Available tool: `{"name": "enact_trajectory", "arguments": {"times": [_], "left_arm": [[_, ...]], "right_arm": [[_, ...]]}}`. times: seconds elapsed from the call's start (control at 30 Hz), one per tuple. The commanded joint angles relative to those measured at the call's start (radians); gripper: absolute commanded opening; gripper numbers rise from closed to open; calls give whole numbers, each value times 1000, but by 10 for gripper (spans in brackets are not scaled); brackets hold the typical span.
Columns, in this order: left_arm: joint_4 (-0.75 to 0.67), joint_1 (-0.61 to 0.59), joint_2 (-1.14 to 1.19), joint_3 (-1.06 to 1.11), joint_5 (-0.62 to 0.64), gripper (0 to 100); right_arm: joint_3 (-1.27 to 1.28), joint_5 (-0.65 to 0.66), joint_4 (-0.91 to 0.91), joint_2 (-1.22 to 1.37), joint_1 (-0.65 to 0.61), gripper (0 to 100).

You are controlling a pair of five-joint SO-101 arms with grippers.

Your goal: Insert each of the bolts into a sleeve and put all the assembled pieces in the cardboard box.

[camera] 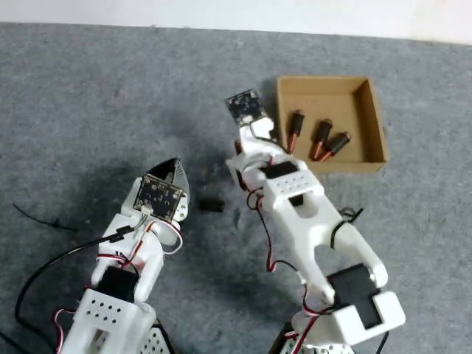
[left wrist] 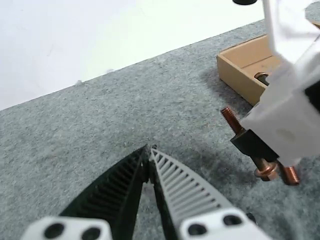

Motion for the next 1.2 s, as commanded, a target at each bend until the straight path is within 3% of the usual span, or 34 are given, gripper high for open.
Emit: {"name": "enact_trajectory", "arguments": {"times": [0.0, 0.37, 0.53, 0.87, 1.03, 1.17], "left_arm": [[-18, -10, -5, -24, -9, 8], [-18, -10, -5, -22, -9, 8], [-18, -8, -5, -22, -9, 8], [-18, -8, -5, -22, -9, 8], [-18, -8, -5, -22, -9, 8], [-18, -8, -5, -22, -9, 8]], "right_arm": [[13, 14, 4, -108, -12, 11], [196, 100, 87, -236, -127, 11], [203, 100, 170, -236, -119, 11], [285, 103, 165, -234, -82, 19], [286, 103, 165, -234, -81, 92], [285, 103, 165, -234, -53, 94]]}}
